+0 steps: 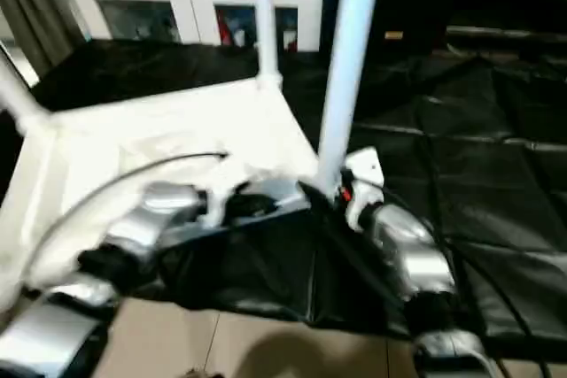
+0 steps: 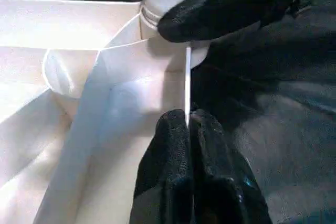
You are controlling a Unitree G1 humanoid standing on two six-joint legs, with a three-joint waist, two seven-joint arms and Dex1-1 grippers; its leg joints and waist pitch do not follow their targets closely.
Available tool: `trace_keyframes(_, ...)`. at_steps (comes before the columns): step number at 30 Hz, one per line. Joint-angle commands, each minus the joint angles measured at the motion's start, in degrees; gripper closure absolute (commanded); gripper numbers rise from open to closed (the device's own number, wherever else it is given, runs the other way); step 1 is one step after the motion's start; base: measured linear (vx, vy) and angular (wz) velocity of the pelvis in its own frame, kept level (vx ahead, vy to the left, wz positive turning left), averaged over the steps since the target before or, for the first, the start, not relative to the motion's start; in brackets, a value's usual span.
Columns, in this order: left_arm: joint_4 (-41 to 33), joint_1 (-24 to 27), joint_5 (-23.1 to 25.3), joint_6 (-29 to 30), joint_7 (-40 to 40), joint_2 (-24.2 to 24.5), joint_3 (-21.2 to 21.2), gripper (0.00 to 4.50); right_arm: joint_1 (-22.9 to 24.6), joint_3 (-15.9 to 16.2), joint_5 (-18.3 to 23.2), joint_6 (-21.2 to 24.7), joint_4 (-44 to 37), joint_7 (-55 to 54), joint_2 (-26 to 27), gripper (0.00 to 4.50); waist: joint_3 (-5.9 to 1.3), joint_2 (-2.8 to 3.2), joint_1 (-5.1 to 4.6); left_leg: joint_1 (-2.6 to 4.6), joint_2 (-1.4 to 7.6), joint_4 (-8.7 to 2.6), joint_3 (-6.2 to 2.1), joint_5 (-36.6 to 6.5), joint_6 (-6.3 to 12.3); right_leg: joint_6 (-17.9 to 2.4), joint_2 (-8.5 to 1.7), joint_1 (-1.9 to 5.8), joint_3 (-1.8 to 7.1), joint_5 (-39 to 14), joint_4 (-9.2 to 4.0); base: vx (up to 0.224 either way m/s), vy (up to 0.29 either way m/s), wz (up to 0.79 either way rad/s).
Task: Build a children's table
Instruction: Rotate leg to tighten
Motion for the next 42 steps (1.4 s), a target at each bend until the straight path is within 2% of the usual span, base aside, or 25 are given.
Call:
trace_keyframes(1,-2.34,0.56,-2.58,-1.57,-3.81,-0.36,-0.43,4.50,0.93,3.68,1.47,0.62,-2.36,6.73,-0.23,0.46,-3.76,-0.94,0.16,0.81,1.64,-3.05,-0.68,-11.02,5.11,-14.12,-2.57,2.76,1.24,-5.85,-3.67,0.000,0.000,0.00)
trace_keyframes(3,-4.52,1.62,-4.52,0.09,-10.69,2.63,-0.07,4.50,1.39,3.33,2.88,1.00,-4.08,12.71,-3.75,0.46,-3.71,-1.07,0.22,0.76,1.74,-3.01,-0.64,-10.75,5.94,-14.74,-2.51,2.76,1.23,-5.24,-3.48,0.000,0.000,0.00)
trace_keyframes(4,-4.52,1.62,-4.52,0.09,-10.69,2.63,-0.07,4.50,1.39,3.33,2.88,1.00,-4.08,12.71,-3.75,0.46,-3.79,-1.06,0.23,0.74,1.75,-2.98,-0.69,-10.55,5.98,-14.87,-2.58,2.86,1.19,-5.01,-3.33,0.000,0.000,0.00)
trace_keyframes(8,-6.54,2.85,-5.71,1.24,-16.07,5.89,-0.25,4.50,1.42,3.45,3.89,1.37,-5.29,18.10,-6.69,0.46,-3.76,-0.86,0.32,1.12,2.01,-3.00,-0.58,-11.16,5.90,-15.76,-2.49,2.41,1.27,-5.20,-3.32,0.000,0.000,0.00)
trace_keyframes(10,-6.62,2.99,-5.94,1.32,-17.09,6.77,-0.06,4.50,1.06,3.42,3.83,1.14,-4.93,19.14,-7.32,0.46,-3.65,-0.94,0.45,1.11,1.99,-3.07,-0.52,-11.61,5.65,-15.71,-2.56,2.40,1.31,-6.23,-3.41,0.000,0.000,0.00)
trace_keyframes(13,-6.80,3.03,-6.16,1.73,-17.87,7.24,0.19,4.50,0.60,3.28,4.12,1.50,-4.68,20.01,-7.63,0.79,-3.59,-0.90,0.44,1.10,1.99,-3.19,-0.56,-12.38,4.89,-15.47,-2.61,2.39,1.33,-7.42,-3.46,0.000,0.000,0.00)
trace_keyframes(14,-7.11,3.16,-6.27,1.96,-18.11,7.40,0.18,4.50,0.59,3.33,4.28,1.66,-4.81,20.32,-7.67,0.82,-3.56,-1.06,0.41,1.06,1.96,-3.17,-0.58,-12.20,4.69,-15.46,-2.65,2.44,1.34,-7.19,-3.43,0.000,0.000,0.00)
trace_keyframes(20,-8.32,3.60,-6.73,2.86,-18.59,7.52,0.28,4.50,1.13,4.06,4.90,2.72,-5.85,22.36,-7.76,1.24,-3.70,-1.14,0.40,0.92,1.85,-2.85,-0.53,-9.81,5.88,-16.02,-2.57,2.55,1.27,-3.84,-3.07,0.000,0.000,0.00)
trace_keyframes(24,-7.38,3.25,-6.11,1.80,-15.72,6.66,0.60,4.50,2.10,4.09,4.82,3.62,-6.66,21.09,-6.89,1.61,-3.61,-1.03,0.44,0.98,1.87,-2.90,-0.56,-10.18,5.78,-15.85,-2.57,2.49,1.26,-4.83,-3.20,0.000,0.000,0.00)
trace_keyframes(28,-4.69,1.87,-3.84,-0.13,-8.03,4.77,1.32,4.50,2.85,3.36,2.86,3.81,-5.33,13.37,-4.07,1.87,-3.48,-0.88,0.29,0.98,1.86,-3.12,-0.64,-11.78,4.37,-15.28,-2.61,2.40,1.29,-6.86,-3.44,0.000,0.000,0.00)
trace_keyframes(29,-2.68,0.67,-2.41,-0.35,-3.10,3.47,1.53,4.50,2.59,2.51,1.14,2.71,-2.82,6.99,-1.75,1.93,-3.44,-0.71,0.26,1.03,1.84,-3.19,-0.69,-12.27,3.99,-15.05,-2.65,2.35,1.29,-7.59,-3.53,0.000,0.000,0.00)
trace_keyframes(30,-2.57,0.61,-2.33,-0.36,-2.84,3.39,1.53,4.50,2.57,2.47,1.02,2.66,-2.68,6.59,-1.61,1.99,-3.28,-0.76,-0.04,1.18,1.76,-3.36,-0.69,-13.85,2.88,-14.36,-2.66,2.07,1.35,-10.01,-3.87,0.000,0.000,0.00)
trace_keyframes(31,-1.78,0.12,-1.79,-0.41,-0.94,2.81,1.54,4.50,2.44,2.20,0.11,2.31,-1.60,3.59,-0.62,2.08,-3.32,-0.66,-0.06,1.30,1.72,-3.46,-0.79,-14.53,2.29,-14.06,-2.77,2.29,1.32,-11.18,-3.96,0.000,0.000,0.00)
trace_keyframes(32,-0.33,-0.90,-1.20,-0.27,2.61,1.29,1.75,4.50,2.10,1.68,-1.74,2.06,0.44,-2.57,1.38,2.13,-3.13,-0.47,-0.32,1.39,1.67,-3.70,-0.86,-15.91,1.16,-13.18,-2.75,2.01,1.45,-13.75,-4.28,0.000,0.000,0.00)
trace_keyframes(34,0.58,-1.77,-1.08,-0.05,5.36,-0.32,2.00,4.50,1.89,1.05,-2.56,2.11,1.75,-7.52,3.32,2.16,-3.01,-0.60,-0.51,1.23,1.49,-3.88,-0.99,-16.89,0.46,-12.05,-2.68,2.28,1.41,-15.45,-4.47,0.000,0.000,0.00)
trace_keyframes(37,2.13,-3.44,-0.64,-0.06,10.24,-3.50,2.12,4.50,1.34,-0.13,-3.32,2.30,3.67,-16.39,7.35,2.39,-2.90,-0.52,-0.82,1.75,1.44,-4.04,-1.00,-19.26,-0.46,-10.81,-2.76,1.77,1.58,-18.98,-5.13,0.000,0.000,0.00)
trace_keyframes(38,2.40,-3.70,-0.57,-0.11,10.99,-4.05,2.13,4.50,1.23,-0.17,-3.56,2.15,3.96,-17.77,8.01,2.39,-2.93,-0.63,-0.76,1.66,1.39,-4.09,-1.09,-19.08,-0.35,-10.48,-2.74,1.97,1.54,-18.99,-5.17,0.000,0.000,0.00)
trace_keyframes(39,2.95,-4.25,-0.28,-0.30,12.32,-5.18,1.94,4.50,0.51,-0.66,-3.97,2.29,5.07,-21.27,9.66,2.39,-2.92,-0.38,-0.77,1.63,1.46,-4.17,-1.12,-19.03,-0.33,-10.38,-2.70,1.91,1.58,-18.61,-5.14,0.000,0.000,0.00)
trace_keyframes(42,3.86,-4.90,-0.20,-1.00,13.29,-6.69,1.85,4.50,-0.52,-1.18,-4.64,1.96,6.42,-24.63,11.90,2.39,-2.88,-0.40,-1.07,1.64,1.35,-4.31,-1.18,-20.41,-0.46,-10.01,-2.58,1.78,1.48,-18.99,-5.28,0.000,0.000,0.00)
